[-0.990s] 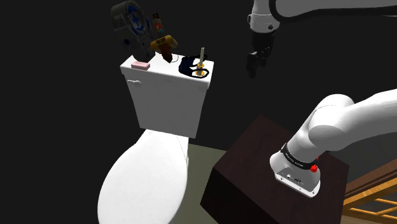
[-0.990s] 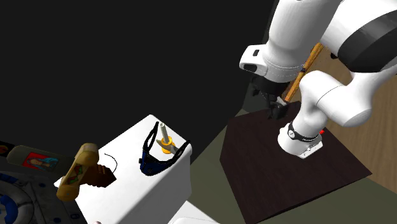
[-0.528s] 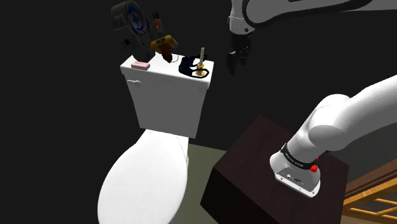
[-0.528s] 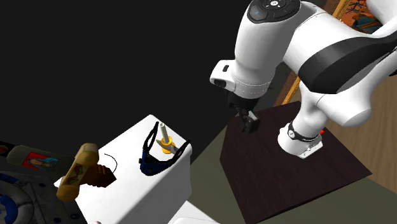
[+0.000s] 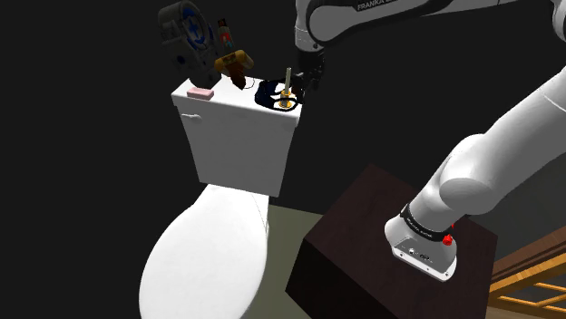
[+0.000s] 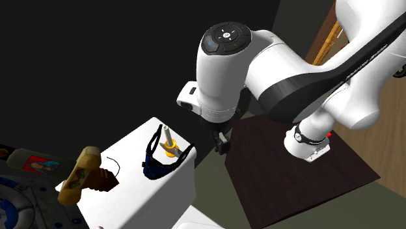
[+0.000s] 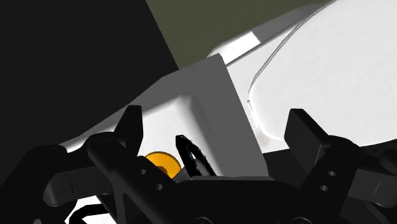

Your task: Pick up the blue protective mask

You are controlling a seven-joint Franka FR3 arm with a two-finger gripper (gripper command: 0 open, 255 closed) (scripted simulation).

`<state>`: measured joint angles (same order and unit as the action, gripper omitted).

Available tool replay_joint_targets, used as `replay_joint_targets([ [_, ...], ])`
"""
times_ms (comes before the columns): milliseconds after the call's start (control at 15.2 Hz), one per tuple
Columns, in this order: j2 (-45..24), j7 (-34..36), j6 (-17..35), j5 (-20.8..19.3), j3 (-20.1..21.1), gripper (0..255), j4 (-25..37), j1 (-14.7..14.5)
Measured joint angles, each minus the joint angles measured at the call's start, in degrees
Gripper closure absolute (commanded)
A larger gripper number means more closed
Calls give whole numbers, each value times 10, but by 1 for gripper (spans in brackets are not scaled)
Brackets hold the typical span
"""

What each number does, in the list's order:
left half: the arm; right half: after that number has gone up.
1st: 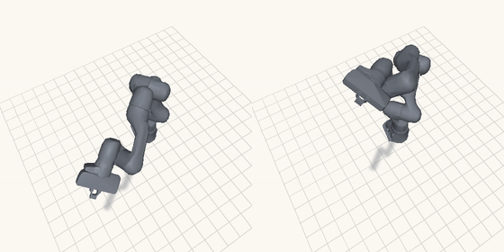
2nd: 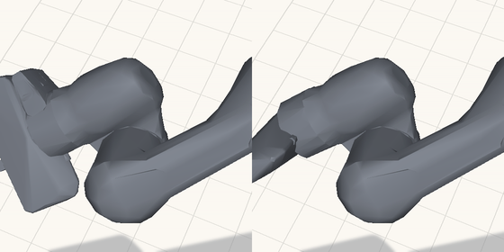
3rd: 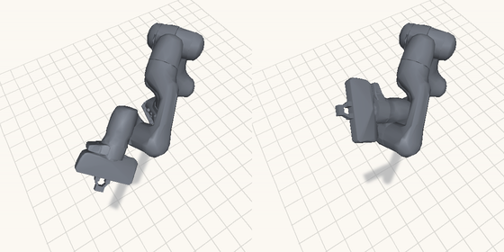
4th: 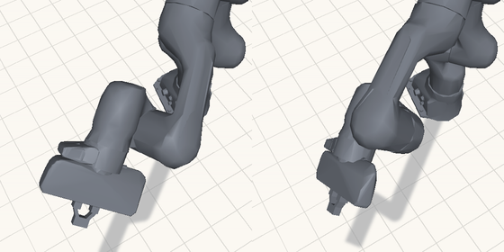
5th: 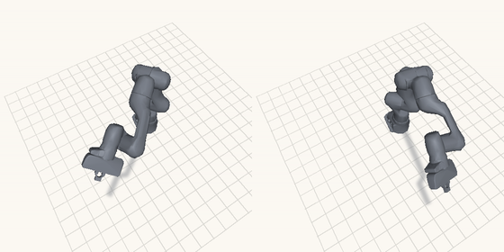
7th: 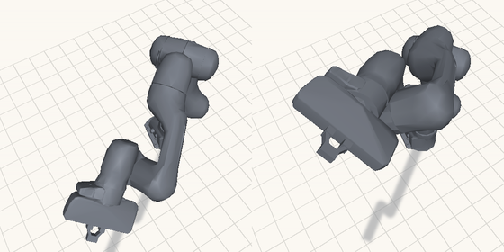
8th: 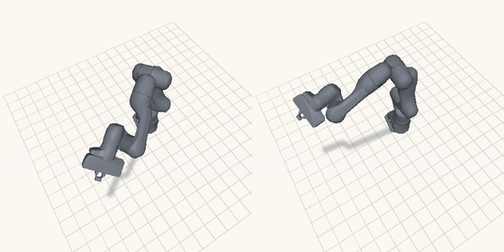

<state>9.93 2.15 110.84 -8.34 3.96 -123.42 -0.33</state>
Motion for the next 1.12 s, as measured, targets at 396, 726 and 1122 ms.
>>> replay_joint_targets([
  [396,-118,-6,44,-11,2,0,103,-1],
  [726,-197,-4,63,-19,6,0,178,-7],
  [1122,-215,2,103,-24,5,0,158,-6],
])
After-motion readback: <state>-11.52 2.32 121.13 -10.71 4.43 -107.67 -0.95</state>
